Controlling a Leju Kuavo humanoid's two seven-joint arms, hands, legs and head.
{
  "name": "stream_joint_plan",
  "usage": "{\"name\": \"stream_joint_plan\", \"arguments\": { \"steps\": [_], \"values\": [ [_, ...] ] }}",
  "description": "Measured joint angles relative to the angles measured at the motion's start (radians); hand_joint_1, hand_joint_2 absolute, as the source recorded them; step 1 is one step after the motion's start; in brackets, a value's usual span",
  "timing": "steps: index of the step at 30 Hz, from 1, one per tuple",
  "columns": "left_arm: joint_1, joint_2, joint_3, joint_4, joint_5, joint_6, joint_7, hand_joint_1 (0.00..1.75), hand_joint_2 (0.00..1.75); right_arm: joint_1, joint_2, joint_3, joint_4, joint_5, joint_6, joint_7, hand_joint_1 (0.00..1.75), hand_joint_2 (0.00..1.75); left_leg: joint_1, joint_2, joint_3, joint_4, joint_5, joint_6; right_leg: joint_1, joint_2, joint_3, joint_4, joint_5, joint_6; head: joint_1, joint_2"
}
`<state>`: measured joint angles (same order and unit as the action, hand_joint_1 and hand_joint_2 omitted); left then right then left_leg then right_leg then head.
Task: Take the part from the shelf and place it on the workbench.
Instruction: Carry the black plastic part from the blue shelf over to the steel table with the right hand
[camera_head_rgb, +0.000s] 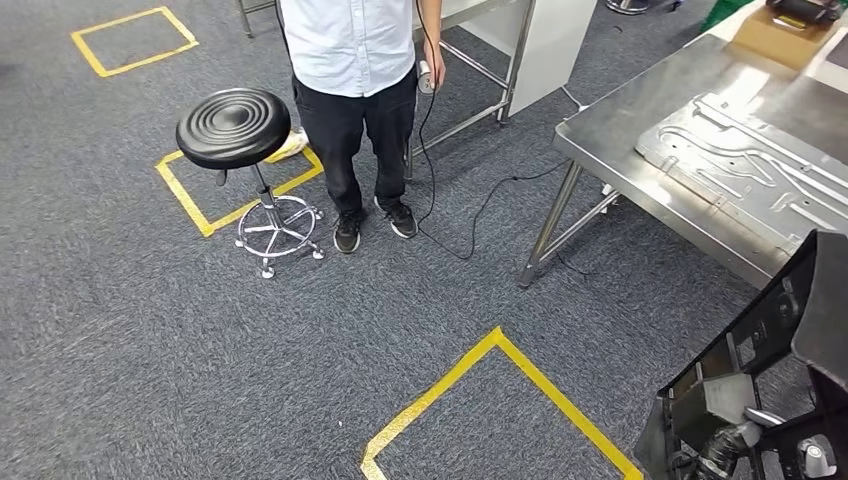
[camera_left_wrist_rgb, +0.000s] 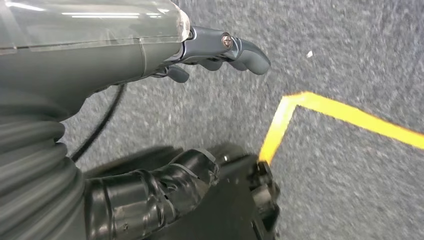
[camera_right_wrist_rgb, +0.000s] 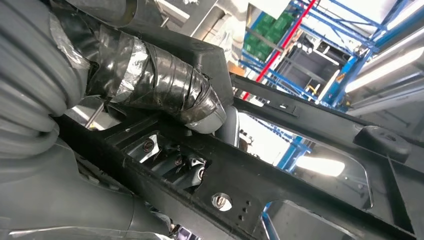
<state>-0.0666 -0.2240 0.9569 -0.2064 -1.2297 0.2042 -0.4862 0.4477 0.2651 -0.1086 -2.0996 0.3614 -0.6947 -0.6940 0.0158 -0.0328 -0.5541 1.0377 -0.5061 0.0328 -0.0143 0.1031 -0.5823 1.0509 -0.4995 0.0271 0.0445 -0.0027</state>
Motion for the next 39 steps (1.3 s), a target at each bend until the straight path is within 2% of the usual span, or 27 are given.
{"name": "stream_joint_plan", "arguments": {
  "steps": [1,3,5,6,7,8,9,11,12,14,16,18,20,21,22,23,25,27,29,30,32,33,34,35,36,37,39],
  "values": [
    [0.0,-0.001,0.0,0.0,0.0,-0.001,0.0,0.0,1.75,-0.002,0.0,0.0,0.0,0.0,0.0,0.0,1.75,1.75,0.002,0.012,0.002,-0.004,0.002,0.006,0.001,-0.025,-0.013,0.028,-0.017,0.005,0.001,0.0],
    [0.002,-0.001,0.0,0.0,0.0,-0.001,0.0,0.0,1.75,-0.006,0.0,0.0,0.001,0.0,0.0,0.0,1.75,1.75,0.001,0.037,0.003,-0.006,0.0,0.014,0.002,-0.079,-0.069,0.142,-0.074,0.013,0.002,0.0],
    [0.005,-0.001,0.0,0.0,0.0,-0.002,0.001,0.0,1.75,-0.008,0.0,0.0,0.004,0.0,0.0,0.0,1.75,1.75,-0.001,0.065,0.004,-0.006,-0.003,0.016,-0.001,-0.094,-0.125,0.246,-0.108,0.018,0.002,0.0],
    [0.005,-0.001,0.0,0.0,0.0,-0.002,0.001,0.0,1.75,-0.007,0.0,0.0,0.006,0.001,0.0,0.0,1.75,1.75,-0.001,0.078,0.005,-0.006,-0.005,0.016,-0.001,-0.097,-0.131,0.253,-0.099,0.017,0.002,0.0],
    [0.005,0.0,0.0,0.0,0.0,-0.002,0.002,0.0,1.75,-0.007,0.0,0.0,0.008,0.001,0.0,0.0,1.75,1.75,-0.002,0.09,0.008,-0.006,-0.008,0.015,-0.001,-0.101,-0.118,0.223,-0.073,0.015,0.002,0.0],
    [0.005,-0.001,0.0,0.0,0.0,-0.002,0.002,0.0,1.75,-0.007,0.0,0.0,0.009,0.001,0.0,0.0,1.75,1.75,-0.002,0.101,0.012,-0.006,-0.011,0.014,0.001,-0.112,-0.087,0.162,-0.036,0.01,0.002,0.0],
    [0.004,-0.001,0.0,0.0,0.0,-0.002,0.002,0.0,1.75,-0.008,0.0,0.0,0.009,0.001,0.0,0.0,1.75,1.75,-0.004,0.111,0.016,-0.006,-0.014,0.012,0.006,-0.136,-0.051,0.091,-0.008,0.004,0.002,0.0],
    [0.004,-0.002,0.0,0.0,0.0,-0.002,0.003,0.0,1.75,-0.01,0.0,0.0,0.009,0.001,0.0,0.0,1.75,1.75,-0.007,0.129,0.025,-0.008,-0.02,0.004,0.018,-0.172,-0.005,-0.002,0.019,-0.01,0.002,0.0],
    [0.003,-0.002,0.0,0.0,-0.001,-0.002,0.003,0.0,1.75,-0.011,-0.001,0.0,0.009,0.001,0.0,0.0,1.75,1.75,-0.009,0.139,0.029,-0.01,-0.022,-0.001,0.023,-0.177,0.0,-0.015,0.017,-0.015,0.002,0.0],
    [0.0,-0.002,0.0,0.0,-0.001,-0.003,0.004,0.0,1.75,-0.01,-0.001,0.0,0.01,0.001,0.0,0.0,1.75,1.75,-0.011,0.156,0.039,-0.018,-0.026,-0.011,0.02,-0.152,0.003,-0.025,0.021,-0.024,0.002,0.0],
    [-0.003,-0.002,-0.001,0.0,-0.002,-0.004,0.003,0.0,1.75,-0.01,-0.001,0.0,0.01,0.002,0.0,0.0,1.75,1.75,-0.01,0.127,0.039,0.005,-0.047,-0.021,0.011,-0.128,0.014,-0.042,0.03,-0.034,0.001,0.0],
    [-0.002,-0.002,-0.001,0.0,-0.002,-0.004,0.003,0.0,1.75,-0.012,-0.001,0.0,0.012,0.004,0.0,0.0,1.75,1.75,-0.007,0.069,-0.005,0.104,-0.101,-0.027,0.008,-0.106,0.02,-0.052,0.035,-0.041,0.0,0.0],
    [0.0,-0.002,0.0,0.0,-0.002,-0.004,0.004,0.0,1.75,-0.012,-0.001,0.0,0.015,0.005,0.0,0.0,1.75,1.75,-0.005,0.045,-0.07,0.223,-0.143,-0.028,0.009,-0.081,0.02,-0.05,0.034,-0.045,0.0,0.0],
    [0.003,-0.001,0.0,0.0,-0.002,-0.004,0.006,0.0,1.75,-0.011,-0.001,0.0,0.016,0.006,0.0,0.0,1.75,1.75,-0.005,0.042,-0.089,0.247,-0.139,-0.028,0.01,-0.067,0.021,-0.049,0.033,-0.046,0.0,0.0],
    [0.005,-0.001,0.0,0.0,-0.002,-0.004,0.007,0.0,1.75,-0.011,-0.001,0.0,0.018,0.007,0.0,0.0,1.75,1.75,-0.005,0.04,-0.09,0.233,-0.114,-0.028,0.01,-0.052,0.022,-0.047,0.032,-0.045,0.0,0.0],
    [0.006,0.0,0.0,0.0,-0.003,-0.004,0.007,0.0,1.75,-0.011,-0.001,0.0,0.018,0.008,0.0,0.0,1.75,1.75,-0.005,0.034,-0.075,0.185,-0.074,-0.026,0.01,-0.037,0.023,-0.043,0.029,-0.044,0.0,0.0],
    [0.007,0.0,0.0,0.0,-0.003,-0.004,0.008,0.0,1.75,-0.011,-0.001,0.0,0.019,0.009,0.0,0.0,1.75,1.75,-0.003,-0.003,-0.03,0.06,-0.008,-0.021,0.01,-0.012,0.02,-0.031,0.021,-0.037,0.0,0.0],
    [0.006,0.0,0.0,0.0,-0.003,-0.004,0.008,0.0,1.75,-0.011,-0.001,0.0,0.02,0.01,0.0,0.0,1.75,1.75,-0.004,-0.031,-0.007,0.002,0.006,-0.015,0.009,0.008,0.012,-0.02,0.016,-0.026,0.0,0.0],
    [0.004,0.0,0.0,0.0,-0.003,-0.004,0.008,0.0,1.75,-0.008,-0.001,0.0,0.021,0.011,0.0,0.0,1.75,1.75,-0.006,-0.019,-0.002,-0.004,0.006,-0.005,0.005,0.025,0.006,-0.02,0.016,-0.013,0.0,0.0],
    [0.003,0.0,0.0,0.0,-0.003,-0.004,0.008,0.0,1.75,-0.007,-0.001,0.0,0.021,0.011,0.0,0.0,1.75,1.75,-0.006,-0.008,0.0,-0.009,0.008,0.002,0.004,0.018,0.004,-0.016,0.013,-0.007,0.0,0.0],
    [0.003,-0.001,0.0,0.0,-0.003,-0.004,0.008,0.0,1.75,-0.007,-0.001,0.0,0.022,0.012,0.0,0.0,1.75,1.75,-0.002,0.016,0.007,-0.02,0.013,0.014,0.005,-0.029,-0.019,0.033,-0.015,0.003,0.004,0.0],
    [0.003,-0.001,0.0,0.0,-0.003,-0.004,0.008,0.0,1.75,-0.008,-0.002,0.0,0.023,0.012,0.0,0.0,1.75,1.75,-0.003,0.028,0.009,-0.022,0.013,0.017,0.003,-0.06,-0.046,0.085,-0.042,0.008,0.006,0.0],
    [0.004,-0.001,0.0,0.0,-0.003,-0.004,0.008,0.0,1.75,-0.01,-0.002,0.0,0.024,0.012,0.0,0.0,1.75,1.75,-0.003,0.041,0.01,-0.023,0.011,0.019,0.001,-0.08,-0.079,0.147,-0.07,0.013,0.007,0.0],
    [0.006,-0.001,0.0,0.0,-0.003,-0.004,0.008,0.0,1.75,-0.011,-0.002,0.0,0.026,0.012,0.0,0.0,1.75,1.75,-0.004,0.055,0.011,-0.022,0.008,0.019,-0.001,-0.089,-0.109,0.202,-0.09,0.017,0.007,0.0],
    [0.007,-0.001,0.0,0.0,-0.003,-0.004,0.008,0.0,1.75,-0.01,-0.002,0.0,0.027,0.012,0.0,0.0,1.75,1.75,-0.004,0.069,0.012,-0.022,0.005,0.019,-0.004,-0.093,-0.128,0.232,-0.092,0.019,0.007,0.0],
    [0.007,-0.001,0.0,0.0,-0.003,-0.004,0.008,0.0,1.75,-0.009,-0.003,0.0,0.029,0.012,0.0,0.0,1.75,1.75,-0.004,0.083,0.015,-0.022,0.002,0.018,-0.006,-0.098,-0.127,0.226,-0.075,0.02,0.007,0.0],
    [0.007,-0.001,0.0,0.0,-0.003,-0.004,0.008,0.0,1.75,-0.009,-0.003,0.0,0.03,0.012,0.0,0.0,1.75,1.75,-0.004,0.106,0.026,-0.022,-0.007,0.012,-0.007,-0.125,-0.074,0.118,-0.007,0.017,0.007,0.0]
  ]
}}
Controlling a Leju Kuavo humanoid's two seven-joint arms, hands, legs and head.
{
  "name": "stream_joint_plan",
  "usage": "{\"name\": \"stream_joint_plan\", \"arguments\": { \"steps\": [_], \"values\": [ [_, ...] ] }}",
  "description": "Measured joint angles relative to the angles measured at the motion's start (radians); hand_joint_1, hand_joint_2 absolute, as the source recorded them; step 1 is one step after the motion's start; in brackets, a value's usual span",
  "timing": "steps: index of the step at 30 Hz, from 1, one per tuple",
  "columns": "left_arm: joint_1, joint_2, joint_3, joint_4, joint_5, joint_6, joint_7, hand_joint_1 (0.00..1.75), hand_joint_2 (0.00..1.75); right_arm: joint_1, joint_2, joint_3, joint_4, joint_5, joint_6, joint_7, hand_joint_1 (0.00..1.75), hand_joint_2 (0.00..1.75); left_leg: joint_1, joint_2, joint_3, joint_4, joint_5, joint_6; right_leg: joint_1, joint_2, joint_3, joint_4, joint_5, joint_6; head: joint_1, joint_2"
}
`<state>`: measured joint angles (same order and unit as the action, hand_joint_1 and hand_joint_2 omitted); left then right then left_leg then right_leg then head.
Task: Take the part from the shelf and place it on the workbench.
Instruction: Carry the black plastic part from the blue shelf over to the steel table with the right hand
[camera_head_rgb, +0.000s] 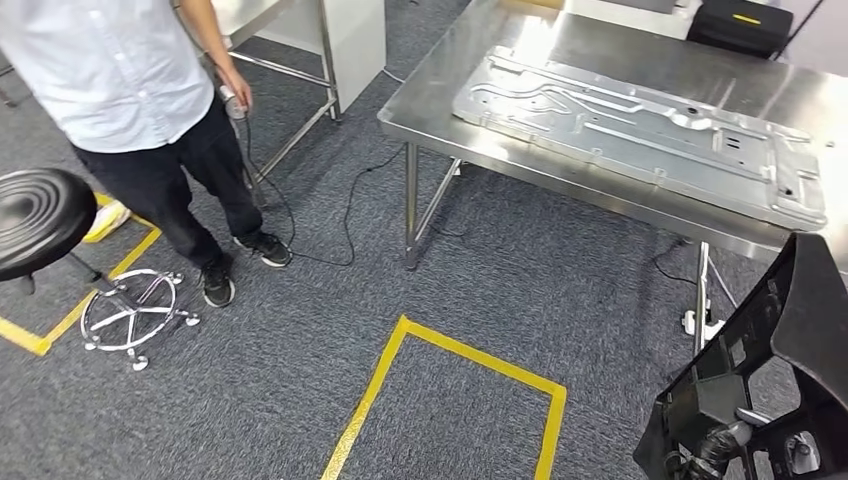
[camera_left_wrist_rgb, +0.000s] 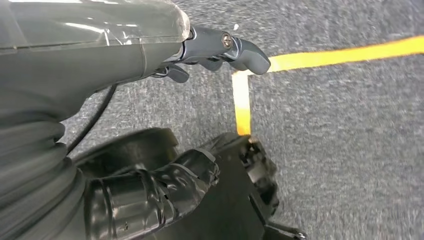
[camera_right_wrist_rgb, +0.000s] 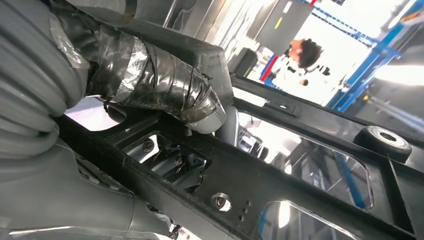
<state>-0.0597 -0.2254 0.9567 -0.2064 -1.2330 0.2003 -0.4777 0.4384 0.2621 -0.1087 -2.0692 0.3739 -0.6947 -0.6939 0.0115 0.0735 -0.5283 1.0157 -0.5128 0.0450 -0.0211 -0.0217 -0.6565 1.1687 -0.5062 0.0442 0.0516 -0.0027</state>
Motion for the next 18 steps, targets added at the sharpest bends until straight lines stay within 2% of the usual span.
{"name": "stream_joint_plan", "arguments": {
  "steps": [2,3,5,6,8,10,11,12,13,14,16,17,18],
  "values": [
    [0.0,0.0,0.0,0.0,0.0,0.0,0.001,0.0,1.75,-0.002,0.0,0.0,0.001,0.001,0.0,0.0,1.75,1.75,-0.004,0.019,0.01,0.0,-0.01,-0.01,0.01,-0.041,0.055,-0.109,0.039,-0.01,0.0,0.0],
    [-0.001,0.0,0.0,0.0,0.0,0.0,0.002,0.0,1.75,-0.002,0.0,0.0,0.002,0.001,0.0,0.0,1.75,1.75,-0.006,0.028,0.014,-0.001,-0.014,-0.015,0.015,-0.052,0.067,-0.133,0.042,-0.017,0.0,0.0],
    [-0.005,0.0,0.0,0.0,-0.001,0.0,0.003,0.0,1.75,-0.002,-0.001,0.0,0.003,0.004,0.0,0.0,1.75,1.75,-0.008,0.047,0.025,-0.007,-0.018,-0.026,0.02,-0.036,0.067,-0.139,0.038,-0.027,-0.001,0.0],
    [-0.007,0.0,0.0,0.0,-0.001,0.0,0.003,0.0,1.75,-0.001,-0.002,0.0,0.003,0.006,0.0,0.0,1.75,1.75,-0.007,0.044,0.03,-0.006,-0.022,-0.032,0.017,-0.025,0.07,-0.143,0.039,-0.033,-0.001,0.0],
    [-0.008,0.0,0.0,0.0,-0.002,0.0,0.003,0.0,1.75,-0.001,-0.003,0.001,0.003,0.012,0.002,0.0,1.75,1.75,-0.004,0.003,0.018,0.035,-0.052,-0.04,0.012,-0.007,0.077,-0.154,0.043,-0.046,-0.002,0.0],
    [-0.005,0.0,0.0,0.0,-0.003,0.0,0.004,0.0,1.75,-0.003,-0.006,0.008,0.005,0.021,0.005,0.003,1.75,1.75,0.0,-0.05,-0.041,0.152,-0.111,-0.042,0.011,0.007,0.081,-0.157,0.043,-0.057,-0.003,0.0],
    [-0.004,0.0,0.0,0.0,-0.003,0.0,0.004,0.0,1.75,-0.004,-0.009,0.013,0.008,0.026,0.006,0.006,1.75,1.75,0.0,-0.06,-0.078,0.218,-0.134,-0.042,0.013,0.015,0.081,-0.156,0.041,-0.062,-0.003,0.0],
    [-0.002,0.0,0.0,0.0,-0.003,0.0,0.005,0.0,1.75,-0.004,-0.012,0.019,0.011,0.03,0.006,0.008,1.75,1.75,0.0,-0.065,-0.107,0.263,-0.141,-0.043,0.014,0.024,0.082,-0.154,0.039,-0.063,-0.003,0.0],
    [0.0,0.0,0.0,0.0,-0.003,0.0,0.005,0.0,1.75,-0.003,-0.014,0.022,0.015,0.034,0.006,0.01,1.75,1.75,0.0,-0.066,-0.121,0.274,-0.127,-0.042,0.015,0.032,0.083,-0.152,0.036,-0.064,-0.003,0.0],
    [0.001,0.001,0.0,0.0,-0.003,0.0,0.005,0.0,1.75,-0.003,-0.017,0.025,0.017,0.038,0.005,0.012,1.75,1.75,0.0,-0.066,-0.117,0.245,-0.094,-0.041,0.016,0.039,0.085,-0.148,0.033,-0.063,-0.003,0.0],
    [0.002,0.001,0.0,0.0,-0.003,-0.001,0.005,0.0,1.75,-0.004,-0.022,0.03,0.022,0.052,0.004,0.022,1.75,1.75,0.0,-0.071,-0.074,0.124,-0.017,-0.034,0.017,0.048,0.088,-0.139,0.023,-0.058,-0.003,0.0],
    [0.001,0.001,0.0,0.0,-0.004,-0.002,0.004,0.0,1.75,-0.004,-0.025,0.035,0.024,0.064,0.003,0.03,1.75,1.75,-0.001,-0.075,-0.055,0.073,0.005,-0.03,0.018,0.051,0.088,-0.134,0.019,-0.053,-0.003,0.0],
    [0.0,0.001,0.0,0.0,-0.006,-0.006,0.003,0.0,1.75,-0.005,-0.028,0.039,0.027,0.078,0.002,0.037,1.75,1.75,-0.002,-0.078,-0.044,0.043,0.015,-0.026,0.018,0.054,0.086,-0.13,0.016,-0.048,-0.002,0.0]
  ]
}}
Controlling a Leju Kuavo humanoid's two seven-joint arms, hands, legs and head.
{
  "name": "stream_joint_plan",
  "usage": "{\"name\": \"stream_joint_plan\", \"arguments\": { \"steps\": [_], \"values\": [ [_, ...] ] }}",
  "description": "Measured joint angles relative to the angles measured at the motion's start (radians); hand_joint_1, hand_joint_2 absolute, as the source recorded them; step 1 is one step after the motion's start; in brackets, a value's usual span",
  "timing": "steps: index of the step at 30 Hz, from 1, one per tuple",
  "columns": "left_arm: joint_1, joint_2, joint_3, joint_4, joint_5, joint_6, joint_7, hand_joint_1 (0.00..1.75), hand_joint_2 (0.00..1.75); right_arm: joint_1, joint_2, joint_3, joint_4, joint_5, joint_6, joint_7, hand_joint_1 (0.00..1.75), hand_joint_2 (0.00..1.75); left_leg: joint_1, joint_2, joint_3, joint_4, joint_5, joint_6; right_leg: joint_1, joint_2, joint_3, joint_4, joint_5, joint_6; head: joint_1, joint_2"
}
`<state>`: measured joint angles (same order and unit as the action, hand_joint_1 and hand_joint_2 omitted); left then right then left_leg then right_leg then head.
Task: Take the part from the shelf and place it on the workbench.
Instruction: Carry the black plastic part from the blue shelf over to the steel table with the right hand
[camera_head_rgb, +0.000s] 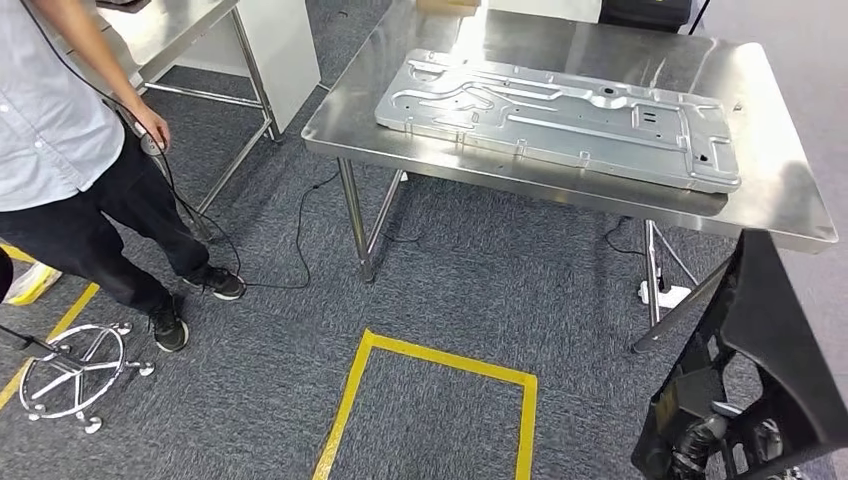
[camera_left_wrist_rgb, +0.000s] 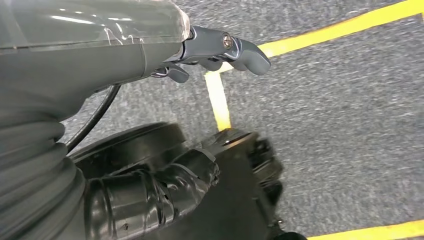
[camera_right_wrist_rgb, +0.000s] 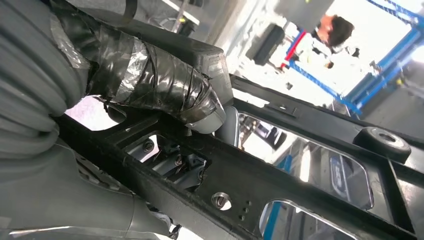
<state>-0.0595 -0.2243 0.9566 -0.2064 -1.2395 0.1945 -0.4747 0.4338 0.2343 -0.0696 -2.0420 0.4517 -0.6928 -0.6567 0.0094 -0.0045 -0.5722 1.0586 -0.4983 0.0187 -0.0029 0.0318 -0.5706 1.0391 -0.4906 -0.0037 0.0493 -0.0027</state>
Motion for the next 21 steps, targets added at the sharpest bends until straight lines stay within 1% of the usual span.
{"name": "stream_joint_plan", "arguments": {
  "steps": [2,3,4,5,6,8,9,10,11,12,13,14,15,17,19,20,21],
  "values": [
    [-0.001,0.0,0.0,0.0,-0.005,-0.007,-0.004,0.0,1.75,-0.001,-0.003,0.005,0.006,0.028,-0.001,0.007,1.75,1.75,-0.004,-0.002,0.002,-0.014,0.0,0.008,0.0,0.003,-0.003,0.002,-0.001,0.012,0.0,0.0],
    [-0.001,0.001,0.0,0.0,-0.008,-0.009,-0.006,0.0,1.75,-0.001,-0.003,0.005,0.008,0.038,-0.001,0.008,1.75,1.75,-0.004,0.0,0.004,-0.019,0.003,0.014,-0.002,0.002,-0.004,0.002,-0.001,0.017,0.0,0.0],
    [-0.001,0.001,0.0,0.0,-0.009,-0.009,-0.007,0.0,1.75,-0.001,-0.003,0.005,0.009,0.046,-0.001,0.007,1.75,1.75,-0.002,0.002,0.006,-0.024,0.007,0.02,-0.003,-0.003,-0.005,0.008,-0.006,0.023,0.0,0.0],
    [-0.001,0.001,0.0,0.0,-0.01,-0.01,-0.008,0.0,1.75,-0.002,-0.003,0.005,0.01,0.05,-0.001,0.007,1.75,1.75,0.0,0.004,0.009,-0.03,0.009,0.026,-0.004,-0.009,-0.015,0.03,-0.021,0.028,0.0,0.0],
    [-0.001,0.001,-0.001,0.0,-0.01,-0.01,-0.008,0.0,1.75,-0.003,-0.003,0.005,0.011,0.052,-0.001,0.007,1.75,1.75,0.002,0.007,0.012,-0.034,0.01,0.031,-0.006,-0.015,-0.034,0.072,-0.044,0.034,0.001,0.0],
    [-0.001,0.001,-0.001,0.0,-0.011,-0.015,-0.009,0.0,1.75,-0.005,-0.003,0.005,0.015,0.055,-0.001,0.008,1.75,1.75,0.002,0.011,0.014,-0.035,0.007,0.036,-0.01,-0.02,-0.097,0.193,-0.098,0.044,0.001,0.0],
    [0.0,0.001,-0.001,0.0,-0.012,-0.017,-0.009,0.0,1.75,-0.006,-0.003,0.005,0.018,0.055,-0.001,0.009,1.75,1.75,0.002,0.013,0.016,-0.035,0.004,0.036,-0.014,-0.021,-0.124,0.241,-0.109,0.048,0.001,0.0],
    [0.001,0.001,-0.001,0.0,-0.012,-0.02,-0.009,0.0,1.75,-0.006,-0.003,0.005,0.021,0.054,-0.001,0.011,1.75,1.75,0.002,0.014,0.018,-0.035,0.002,0.035,-0.017,-0.022,-0.137,0.258,-0.103,0.05,0.001,0.0],
    [0.001,0.001,-0.001,0.0,-0.012,-0.022,-0.009,0.0,1.75,-0.006,-0.003,0.005,0.024,0.053,-0.001,0.013,1.75,1.75,0.003,0.015,0.022,-0.035,-0.001,0.032,-0.02,-0.024,-0.128,0.235,-0.076,0.052,0.001,0.0],
    [0.001,0.001,-0.001,0.0,-0.013,-0.023,-0.009,0.0,1.75,-0.006,-0.004,0.005,0.025,0.051,-0.001,0.015,1.75,1.75,0.004,0.015,0.028,-0.035,-0.005,0.029,-0.023,-0.027,-0.102,0.179,-0.039,0.053,0.001,0.0],
    [0.001,0.001,-0.001,0.0,-0.013,-0.023,-0.009,0.0,1.75,-0.006,-0.004,0.005,0.026,0.048,-0.001,0.017,1.75,1.75,0.005,0.016,0.033,-0.035,-0.009,0.024,-0.025,-0.032,-0.069,0.112,-0.008,0.053,0.001,0.0],
    [0.001,0.001,-0.001,0.0,-0.013,-0.022,-0.008,0.0,1.75,-0.008,-0.004,0.005,0.027,0.045,-0.001,0.019,1.75,1.75,0.004,0.016,0.037,-0.034,-0.014,0.018,-0.023,-0.036,-0.04,0.053,0.011,0.05,0.001,0.0],
    [0.001,0.001,-0.001,0.0,-0.013,-0.022,-0.008,0.0,1.75,-0.009,-0.004,0.005,0.027,0.044,-0.001,0.019,1.75,1.75,0.003,0.016,0.039,-0.035,-0.018,0.012,-0.02,-0.038,-0.023,0.017,0.017,0.045,0.0,0.0],
    [0.0,0.002,-0.001,0.0,-0.014,-0.021,-0.008,0.0,1.75,-0.01,-0.004,0.005,0.029,0.043,-0.001,0.02,1.75,1.75,0.0,0.017,0.044,-0.039,-0.023,-0.001,-0.012,-0.036,-0.015,-0.001,0.008,0.03,0.0,0.0],
    [-0.001,0.002,-0.001,0.0,-0.015,-0.021,-0.008,0.0,1.75,-0.009,-0.004,0.005,0.029,0.042,-0.001,0.021,1.75,1.75,0.002,0.018,0.05,-0.036,-0.031,-0.012,-0.014,-0.032,-0.008,-0.006,0.006,0.015,0.0,0.0],
    [-0.002,0.002,-0.001,0.0,-0.015,-0.021,-0.008,0.0,1.75,-0.01,-0.004,0.005,0.029,0.041,-0.001,0.021,1.75,1.75,0.003,0.018,0.044,-0.015,-0.043,-0.016,-0.015,-0.031,-0.002,-0.01,0.005,0.007,-0.001,0.0],
    [-0.002,0.002,-0.001,0.0,-0.016,-0.021,-0.008,0.0,1.75,-0.01,-0.004,0.005,0.029,0.039,-0.001,0.021,1.75,1.75,0.004,0.016,0.026,0.027,-0.065,-0.018,-0.015,-0.031,0.004,-0.013,0.003,-0.001,-0.001,0.0]
  ]
}}
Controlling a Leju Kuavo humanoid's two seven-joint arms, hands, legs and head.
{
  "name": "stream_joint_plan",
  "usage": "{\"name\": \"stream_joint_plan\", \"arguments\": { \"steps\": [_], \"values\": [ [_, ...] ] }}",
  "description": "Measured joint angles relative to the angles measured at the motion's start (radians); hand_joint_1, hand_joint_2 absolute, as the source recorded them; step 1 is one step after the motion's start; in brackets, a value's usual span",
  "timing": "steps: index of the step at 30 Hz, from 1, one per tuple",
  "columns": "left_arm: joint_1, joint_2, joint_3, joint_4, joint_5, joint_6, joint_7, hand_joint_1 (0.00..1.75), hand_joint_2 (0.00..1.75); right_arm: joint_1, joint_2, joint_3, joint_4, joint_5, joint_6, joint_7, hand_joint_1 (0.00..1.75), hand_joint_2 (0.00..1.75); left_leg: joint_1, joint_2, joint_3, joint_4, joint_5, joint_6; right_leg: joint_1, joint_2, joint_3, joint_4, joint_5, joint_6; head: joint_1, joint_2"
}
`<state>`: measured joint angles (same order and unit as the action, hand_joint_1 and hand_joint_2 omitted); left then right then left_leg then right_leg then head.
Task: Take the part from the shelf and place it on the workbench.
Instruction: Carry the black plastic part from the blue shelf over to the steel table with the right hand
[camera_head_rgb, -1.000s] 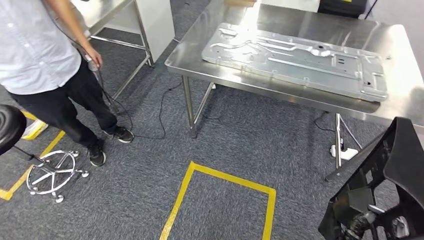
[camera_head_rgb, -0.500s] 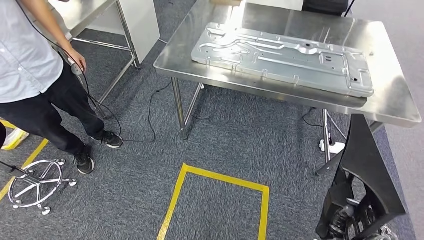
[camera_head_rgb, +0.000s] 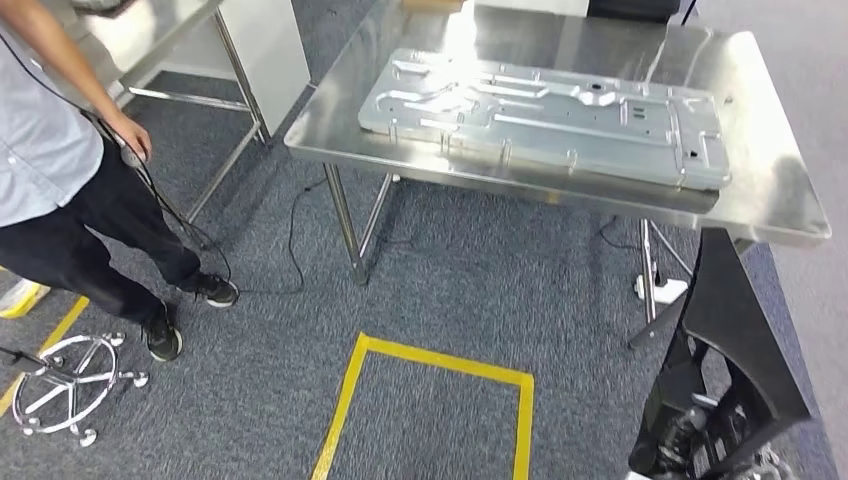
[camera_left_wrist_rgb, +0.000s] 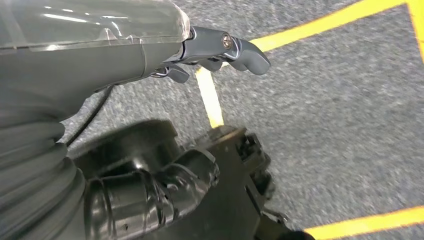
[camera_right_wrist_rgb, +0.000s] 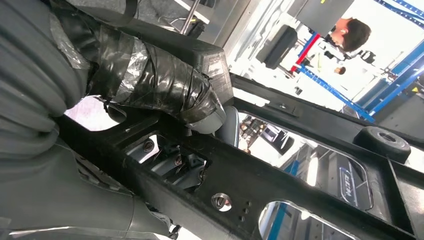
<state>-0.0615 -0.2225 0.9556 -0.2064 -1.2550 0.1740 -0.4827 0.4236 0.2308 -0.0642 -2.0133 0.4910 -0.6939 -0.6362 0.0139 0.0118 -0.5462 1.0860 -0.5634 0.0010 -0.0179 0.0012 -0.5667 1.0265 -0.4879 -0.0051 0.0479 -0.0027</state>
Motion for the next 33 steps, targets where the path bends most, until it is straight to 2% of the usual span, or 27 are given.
{"name": "stream_joint_plan", "arguments": {
  "steps": [2,3,4,5,7,8,9,11,14,15,16,18,19,20,21,23,25,27,29,30,31,33],
  "values": [
    [0.001,0.0,0.0,0.0,-0.001,0.0,0.0,0.0,1.75,-0.001,0.0,0.0,0.0,-0.005,0.0,0.0,1.75,1.75,0.0,-0.002,-0.072,0.132,-0.054,0.0,0.006,-0.001,0.01,-0.001,-0.009,-0.012,-0.001,0.0],
    [0.003,0.0,0.0,0.0,-0.001,0.0,0.0,0.0,1.75,-0.001,0.0,0.0,0.001,-0.006,0.0,0.0,1.75,1.75,0.0,-0.003,-0.11,0.192,-0.069,0.001,0.01,0.0,0.015,-0.001,-0.014,-0.016,-0.001,0.0],
    [0.004,0.0,0.0,0.0,-0.002,0.0,0.0,0.0,1.75,-0.001,0.0,0.0,0.002,-0.007,0.0,0.0,1.75,1.75,-0.001,-0.003,-0.135,0.221,-0.064,0.003,0.014,0.003,0.022,0.0,-0.02,-0.019,-0.001,0.0],
    [0.006,0.001,0.0,0.0,-0.002,0.0,0.0,0.0,1.75,-0.001,0.0,0.0,0.002,-0.007,0.0,0.0,1.75,1.75,-0.002,-0.003,-0.144,0.214,-0.037,0.007,0.018,0.006,0.03,0.0,-0.026,-0.02,-0.001,0.0],
    [0.006,0.001,0.0,0.0,-0.002,0.001,0.0,0.0,1.75,-0.001,0.0,0.0,0.003,-0.008,0.0,0.0,1.75,1.75,-0.007,-0.005,-0.111,0.103,0.05,0.022,0.023,0.01,0.05,-0.001,-0.041,-0.02,-0.001,0.0],
    [0.006,0.002,0.0,0.0,-0.002,0.001,0.0,0.0,1.75,-0.001,0.0,0.0,0.004,-0.008,0.0,0.0,1.75,1.75,-0.011,-0.006,-0.088,0.044,0.08,0.03,0.027,0.011,0.058,0.0,-0.05,-0.017,0.001,0.0],
    [0.005,0.003,0.0,0.0,-0.002,0.001,0.0,0.0,1.75,-0.002,0.0,0.0,0.004,-0.009,0.0,0.0,1.75,1.75,-0.015,-0.007,-0.069,-0.001,0.095,0.035,0.027,0.013,0.063,0.0,-0.058,-0.013,0.001,0.0],
    [0.003,0.004,0.0,0.0,-0.002,0.001,0.0,0.0,1.75,-0.003,-0.001,0.001,0.005,-0.01,0.0,0.0,1.75,1.75,-0.021,-0.008,-0.051,-0.037,0.089,0.043,0.025,0.014,0.071,0.0,-0.062,-0.002,0.003,0.0],
    [0.005,0.004,0.0,0.0,-0.004,0.001,0.0,0.0,1.75,-0.005,-0.003,0.003,0.005,-0.012,0.0,0.001,1.75,1.75,-0.017,-0.01,-0.019,-0.067,0.086,0.054,0.02,0.012,0.075,0.027,-0.065,0.014,0.005,0.0],
    [0.005,0.004,0.0,0.0,-0.005,0.001,0.0,0.0,1.75,-0.006,-0.005,0.003,0.005,-0.014,0.0,0.001,1.75,1.75,-0.014,-0.009,-0.006,-0.074,0.086,0.057,0.018,0.011,0.058,0.061,-0.077,0.02,0.006,0.0],
    [0.003,0.004,0.0,0.0,-0.005,0.001,0.0,0.0,1.75,-0.007,-0.007,0.004,0.005,-0.015,0.0,0.002,1.75,1.75,-0.012,-0.009,0.002,-0.079,0.083,0.059,0.014,0.01,0.027,0.111,-0.094,0.027,0.006,0.0],
    [0.001,0.004,0.0,0.0,-0.006,0.001,0.0,0.0,1.75,-0.007,-0.012,0.004,0.006,-0.02,0.0,0.004,1.75,1.75,-0.009,-0.008,0.015,-0.081,0.073,0.06,0.006,0.009,-0.056,0.221,-0.137,0.039,0.006,0.0],
    [0.002,0.004,0.0,0.0,-0.007,0.001,0.0,0.0,1.75,-0.007,-0.014,0.004,0.007,-0.022,0.0,0.005,1.75,1.75,-0.006,-0.009,0.023,-0.081,0.065,0.057,0.001,0.009,-0.089,0.25,-0.148,0.044,0.006,0.0],
    [0.004,0.003,0.0,0.0,-0.007,0.001,0.0,0.0,1.75,-0.007,-0.016,0.004,0.008,-0.024,0.0,0.006,1.75,1.75,-0.003,-0.009,0.034,-0.081,0.055,0.053,-0.005,0.007,-0.106,0.249,-0.142,0.048,0.006,0.0],
    [0.006,0.003,0.0,0.0,-0.008,0.001,0.0,0.0,1.75,-0.007,-0.018,0.004,0.009,-0.026,0.0,0.006,1.75,1.75,0.001,-0.009,0.048,-0.081,0.045,0.048,-0.01,0.005,-0.108,0.217,-0.114,0.054,0.006,0.0],
    [0.007,0.003,0.0,0.0,-0.008,0.001,0.0,0.0,1.75,-0.007,-0.022,0.004,0.01,-0.027,0.0,0.006,1.75,1.75,0.007,-0.009,0.075,-0.079,0.022,0.035,-0.018,-0.003,-0.085,0.103,-0.016,0.064,0.007,0.0],
    [0.004,0.003,0.0,0.0,-0.008,0.003,0.0,0.0,1.75,-0.009,-0.024,0.005,0.011,-0.027,0.0,0.007,1.75,1.75,0.009,-0.009,0.09,-0.082,0.002,0.019,-0.016,-0.01,-0.069,0.035,0.034,0.055,0.007,0.0],
    [0.002,0.003,-0.001,0.0,-0.009,0.005,0.0,0.0,1.75,-0.008,-0.025,0.006,0.012,-0.028,0.0,0.007,1.75,1.75,0.008,-0.007,0.104,-0.084,-0.003,0.002,-0.011,-0.009,-0.062,0.027,0.028,0.032,0.006,0.0],
    [0.002,0.003,-0.001,0.0,-0.01,0.007,-0.001,0.0,1.75,-0.007,-0.026,0.006,0.011,-0.028,0.0,0.006,1.75,1.75,0.01,-0.006,0.11,-0.061,-0.003,-0.009,-0.012,-0.003,-0.043,0.019,0.026,0.012,0.005,0.0],
    [0.001,0.003,-0.001,0.0,-0.011,0.008,-0.001,0.0,1.75,-0.008,-0.026,0.006,0.011,-0.027,0.0,0.005,1.75,1.75,0.011,-0.006,0.094,-0.025,-0.01,-0.011,-0.011,-0.002,-0.032,0.017,0.022,0.003,0.005,0.0],
    [0.0,0.003,-0.001,0.0,-0.011,0.008,-0.002,0.0,1.75,-0.009,-0.026,0.007,0.01,-0.027,0.0,0.005,1.75,1.75,0.012,-0.007,0.062,0.03,-0.023,-0.011,-0.009,-0.001,-0.023,0.014,0.017,-0.004,0.004,0.0],
    [0.001,0.003,-0.001,0.0,-0.011,0.009,-0.002,0.0,1.75,-0.011,-0.027,0.008,0.01,-0.027,0.0,0.004,1.75,1.75,0.01,-0.007,-0.024,0.149,-0.071,-0.007,-0.001,0.0,-0.007,0.013,0.003,-0.015,0.003,0.0]
  ]
}}
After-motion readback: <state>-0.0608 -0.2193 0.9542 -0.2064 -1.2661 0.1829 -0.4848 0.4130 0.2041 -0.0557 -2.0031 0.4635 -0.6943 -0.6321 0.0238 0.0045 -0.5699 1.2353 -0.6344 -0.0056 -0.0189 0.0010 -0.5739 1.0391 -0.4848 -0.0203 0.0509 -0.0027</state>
